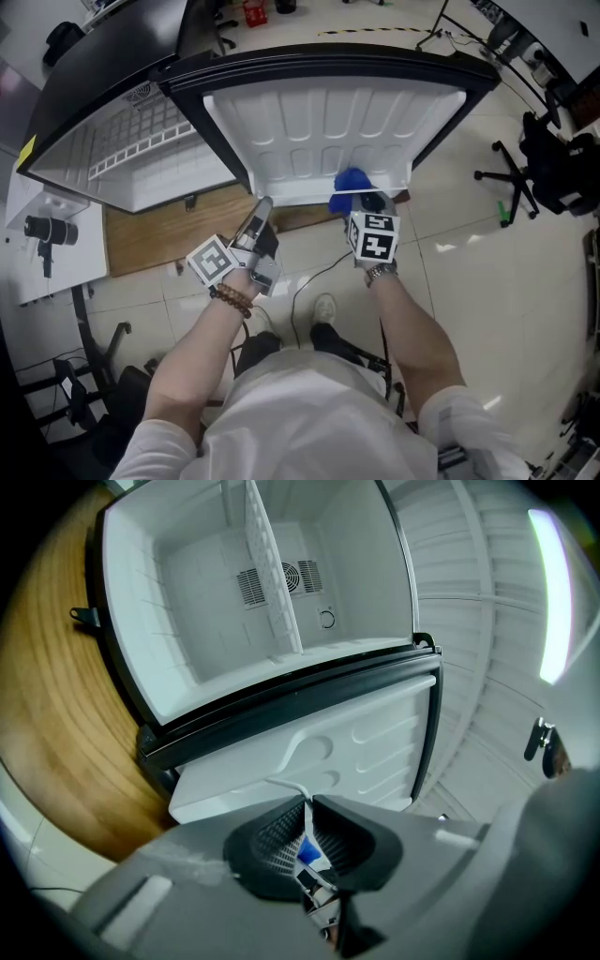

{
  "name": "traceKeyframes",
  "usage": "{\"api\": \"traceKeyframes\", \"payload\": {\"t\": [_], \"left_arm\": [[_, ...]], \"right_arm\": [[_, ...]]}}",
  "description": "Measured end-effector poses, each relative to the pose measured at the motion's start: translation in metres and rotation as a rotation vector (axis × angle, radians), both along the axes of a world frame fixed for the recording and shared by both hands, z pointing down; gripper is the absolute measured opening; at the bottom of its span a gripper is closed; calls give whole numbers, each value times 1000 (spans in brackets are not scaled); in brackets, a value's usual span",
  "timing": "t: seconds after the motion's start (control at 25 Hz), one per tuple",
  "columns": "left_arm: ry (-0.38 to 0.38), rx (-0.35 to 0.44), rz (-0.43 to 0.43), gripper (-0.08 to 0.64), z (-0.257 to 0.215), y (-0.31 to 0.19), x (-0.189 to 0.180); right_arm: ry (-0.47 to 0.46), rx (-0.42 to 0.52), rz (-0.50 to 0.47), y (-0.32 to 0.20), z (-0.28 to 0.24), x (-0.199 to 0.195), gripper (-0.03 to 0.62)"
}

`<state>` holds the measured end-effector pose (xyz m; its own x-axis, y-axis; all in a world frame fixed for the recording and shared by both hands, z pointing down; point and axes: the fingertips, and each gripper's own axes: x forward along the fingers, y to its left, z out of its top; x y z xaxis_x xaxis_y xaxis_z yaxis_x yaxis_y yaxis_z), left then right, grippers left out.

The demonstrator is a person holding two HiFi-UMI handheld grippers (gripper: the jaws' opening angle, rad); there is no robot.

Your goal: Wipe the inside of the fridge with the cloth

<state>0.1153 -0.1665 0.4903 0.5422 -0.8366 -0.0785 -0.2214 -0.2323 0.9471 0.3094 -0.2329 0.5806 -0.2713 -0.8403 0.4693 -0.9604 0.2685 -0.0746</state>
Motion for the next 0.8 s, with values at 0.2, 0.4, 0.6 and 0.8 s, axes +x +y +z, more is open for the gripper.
{"api": "traceKeyframes", "payload": {"t": [0.2, 0.4, 0.6, 0.8], "left_arm": [[-3, 2, -6, 29, 0, 1, 0], [-3, 4, -11, 28, -1, 0, 0], [4, 4, -13, 28, -2, 0, 1], [-3, 13, -7, 2, -4, -1, 0]], "right_arm": [[-1, -4, 84, 0, -2, 31, 52], [-32, -4, 175, 3, -6, 49, 52], [-45, -14, 258, 7, -7, 65, 52], [-47, -16, 296, 13, -9, 75, 52]]}}
